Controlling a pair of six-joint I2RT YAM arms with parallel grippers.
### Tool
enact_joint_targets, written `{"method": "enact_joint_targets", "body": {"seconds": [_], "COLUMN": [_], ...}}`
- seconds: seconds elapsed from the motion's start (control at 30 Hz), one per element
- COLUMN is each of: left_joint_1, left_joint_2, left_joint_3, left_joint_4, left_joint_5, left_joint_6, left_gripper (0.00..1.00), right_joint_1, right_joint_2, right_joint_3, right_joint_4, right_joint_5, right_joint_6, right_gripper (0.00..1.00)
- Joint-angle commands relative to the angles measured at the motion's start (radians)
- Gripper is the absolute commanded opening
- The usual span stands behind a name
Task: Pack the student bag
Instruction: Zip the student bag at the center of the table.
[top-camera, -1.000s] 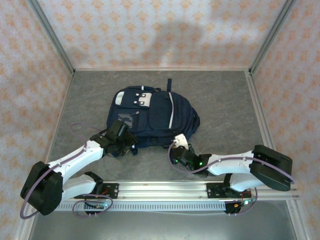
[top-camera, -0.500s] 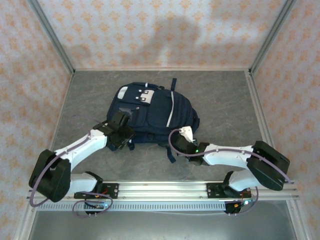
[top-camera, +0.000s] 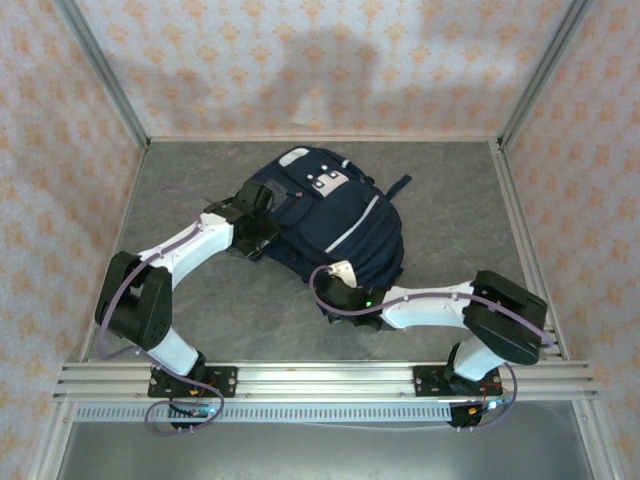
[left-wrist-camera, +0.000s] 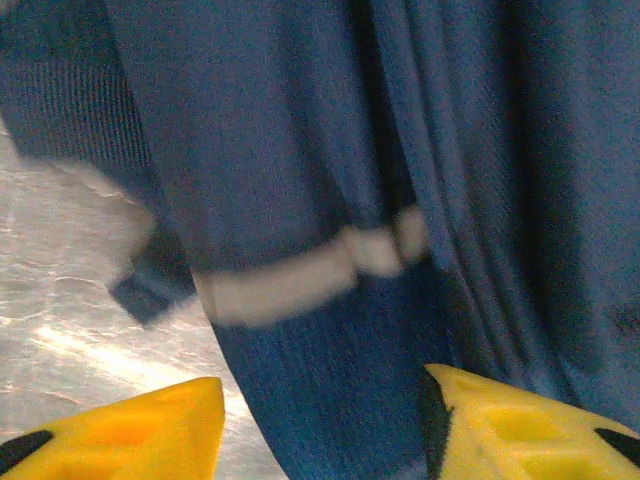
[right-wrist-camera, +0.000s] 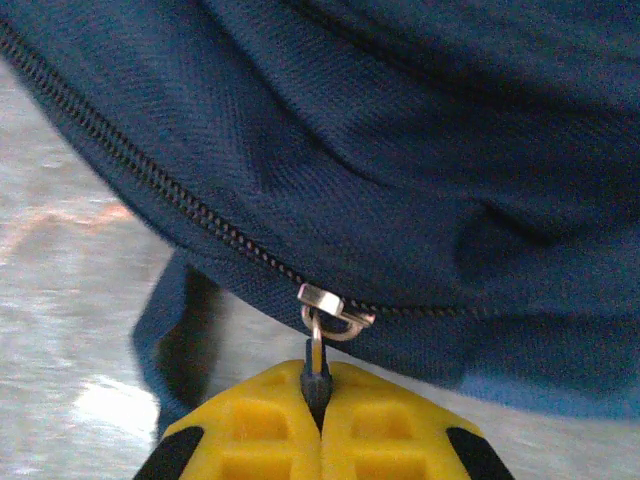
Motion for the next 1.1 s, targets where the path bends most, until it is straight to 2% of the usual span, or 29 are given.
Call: {"method": "enact_joint_targets", "body": {"seconds": [0.0, 0.2, 0.4, 0.53, 0.67, 0.73, 0.9, 1.0, 1.07], "left_joint_1": [-0.002, -0.051, -0.166, -0.188, -0.189, -0.185, -0.158, -0.125, -0.102], "left_joint_2": [-0.111, -0.260, -0.271, -0.210, -0.138, -0.103, -0.019, -0.001, 0.001], "left_joint_3": [-0.057, -0.304, -0.386, -0.379, -0.376, -0.363, -0.323, -0.317, -0.315], "left_joint_4": [0.039, 0.257, 0.384, 0.406, 0.409, 0.408, 0.388, 0.369, 0.360], "left_joint_5": [0.055, 0.200, 0.189, 0.185, 0.156, 0.137, 0.138, 0.132, 0.132], "left_joint_6": [0.020, -0.073, -0.152, -0.158, -0.150, -0.134, -0.105, -0.090, -0.077], "left_gripper": [0.58, 0.62, 0.63, 0.61, 0.56, 0.50, 0.30, 0.23, 0.22], "right_joint_1": [0.022, 0.023, 0.023, 0.022, 0.023, 0.022, 0.023, 0.022, 0.020], "right_joint_2": [0.030, 0.026, 0.031, 0.034, 0.022, 0.019, 0.009, 0.000, -0.004], "right_joint_3": [0.023, 0.006, 0.005, -0.001, -0.018, -0.019, -0.012, -0.001, 0.010], "right_joint_4": [0.075, 0.173, 0.192, 0.205, 0.206, 0.174, 0.004, -0.081, -0.143], "right_joint_5": [-0.085, -0.122, -0.123, -0.122, -0.112, -0.093, 0.009, 0.019, 0.031], "right_joint_6": [0.089, 0.152, 0.169, 0.177, 0.186, 0.189, 0.244, 0.239, 0.239], "right_gripper": [0.00, 0.00, 0.00, 0.00, 0.00, 0.00, 0.00, 0.00, 0.00]}}
